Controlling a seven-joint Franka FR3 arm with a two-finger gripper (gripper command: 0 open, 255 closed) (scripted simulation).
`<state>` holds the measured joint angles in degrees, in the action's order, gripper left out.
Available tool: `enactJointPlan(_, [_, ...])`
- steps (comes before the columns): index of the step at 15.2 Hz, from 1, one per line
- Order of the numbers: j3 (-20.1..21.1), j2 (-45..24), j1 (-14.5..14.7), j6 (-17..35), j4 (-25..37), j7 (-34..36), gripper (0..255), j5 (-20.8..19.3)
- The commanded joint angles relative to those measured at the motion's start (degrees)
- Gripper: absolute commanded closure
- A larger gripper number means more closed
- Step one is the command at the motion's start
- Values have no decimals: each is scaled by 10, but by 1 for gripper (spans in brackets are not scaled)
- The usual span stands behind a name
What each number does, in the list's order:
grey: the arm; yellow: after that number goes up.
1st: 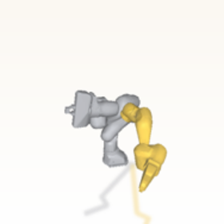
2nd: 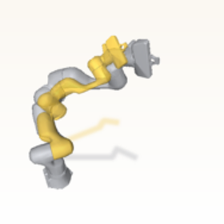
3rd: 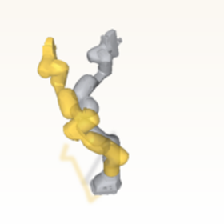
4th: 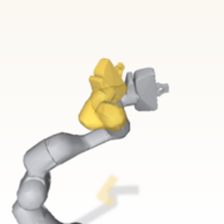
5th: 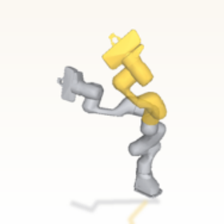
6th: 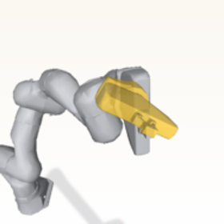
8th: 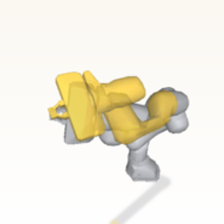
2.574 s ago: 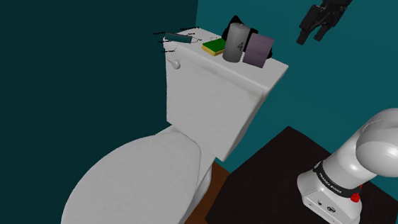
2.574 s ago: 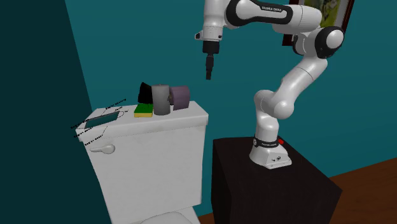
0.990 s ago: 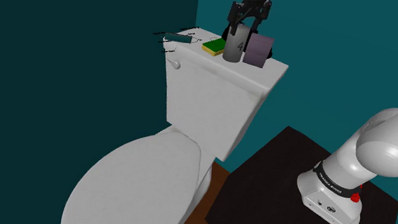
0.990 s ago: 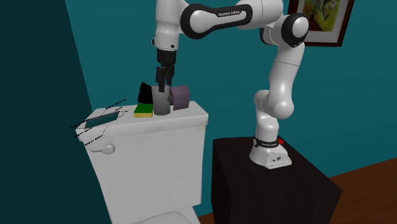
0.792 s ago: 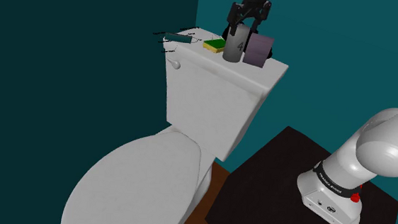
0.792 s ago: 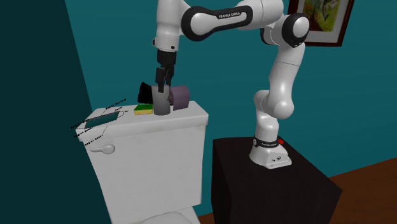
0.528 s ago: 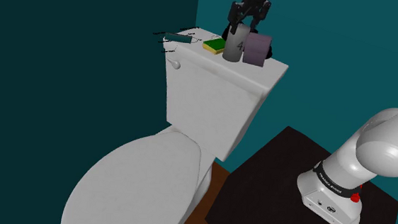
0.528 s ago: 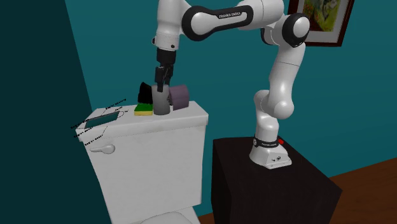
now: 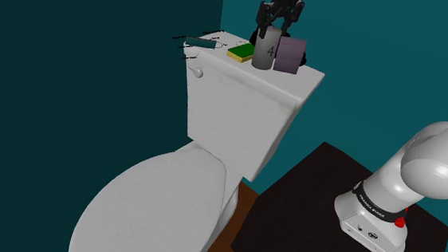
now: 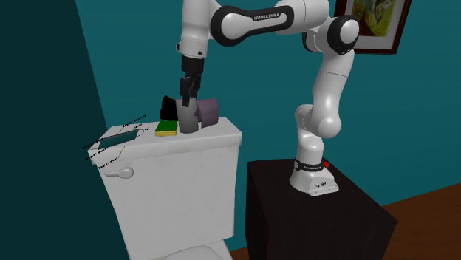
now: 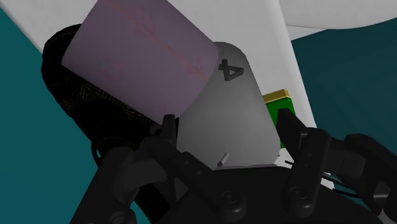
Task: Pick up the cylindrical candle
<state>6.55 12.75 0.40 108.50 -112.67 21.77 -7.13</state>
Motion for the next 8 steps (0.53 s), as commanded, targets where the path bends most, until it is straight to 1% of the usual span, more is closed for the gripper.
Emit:
enactJointPlan(1, [1,-5,1,-30,11,-2,255,2])
enactJointPlan(8, [1,-11,1,-84,71,-8,255,3])
